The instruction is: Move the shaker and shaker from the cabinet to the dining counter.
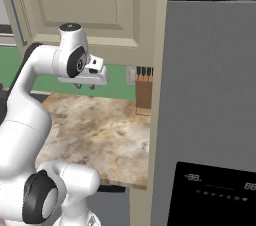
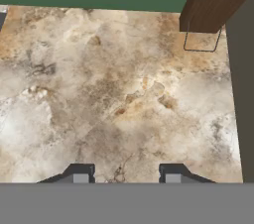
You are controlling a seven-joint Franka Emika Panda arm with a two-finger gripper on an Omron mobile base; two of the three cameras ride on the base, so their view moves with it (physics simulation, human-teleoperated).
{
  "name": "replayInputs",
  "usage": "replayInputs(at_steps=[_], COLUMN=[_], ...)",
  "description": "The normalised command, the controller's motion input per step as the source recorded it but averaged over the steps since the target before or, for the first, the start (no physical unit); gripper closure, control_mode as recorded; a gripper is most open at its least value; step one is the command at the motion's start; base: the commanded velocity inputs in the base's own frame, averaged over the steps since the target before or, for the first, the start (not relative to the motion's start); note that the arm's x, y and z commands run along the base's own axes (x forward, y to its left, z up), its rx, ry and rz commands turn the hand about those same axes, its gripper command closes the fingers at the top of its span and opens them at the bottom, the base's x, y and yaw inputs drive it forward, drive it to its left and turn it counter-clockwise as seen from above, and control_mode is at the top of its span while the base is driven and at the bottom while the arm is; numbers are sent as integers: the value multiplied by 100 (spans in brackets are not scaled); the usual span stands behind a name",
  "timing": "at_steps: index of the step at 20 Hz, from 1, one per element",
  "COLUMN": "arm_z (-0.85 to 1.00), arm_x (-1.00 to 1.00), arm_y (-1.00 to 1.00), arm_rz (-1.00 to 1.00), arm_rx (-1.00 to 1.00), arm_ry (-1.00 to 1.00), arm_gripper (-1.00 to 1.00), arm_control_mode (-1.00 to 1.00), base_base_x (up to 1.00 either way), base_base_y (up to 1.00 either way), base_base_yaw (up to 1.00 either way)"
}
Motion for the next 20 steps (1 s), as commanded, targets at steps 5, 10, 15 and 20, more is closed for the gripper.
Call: replayInputs(at_steps=[5, 10, 15, 20], arm_z=[0, 0, 0, 11], arm_x=[-5, -28, -21, -8], arm_y=[0, 4, 23, 36], arm_rz=[0, 0, 0, 1], arm_rx=[0, -3, -11, -16], arm_ry=[0, -15, -20, -22], arm_gripper=[-100, -100, -100, -100], arm_control_mode=[-100, -100, -100, -100], base_base_x=[0, 0, 0, 0], base_base_y=[0, 0, 0, 0], base_base_yaw=[0, 0, 0, 0])
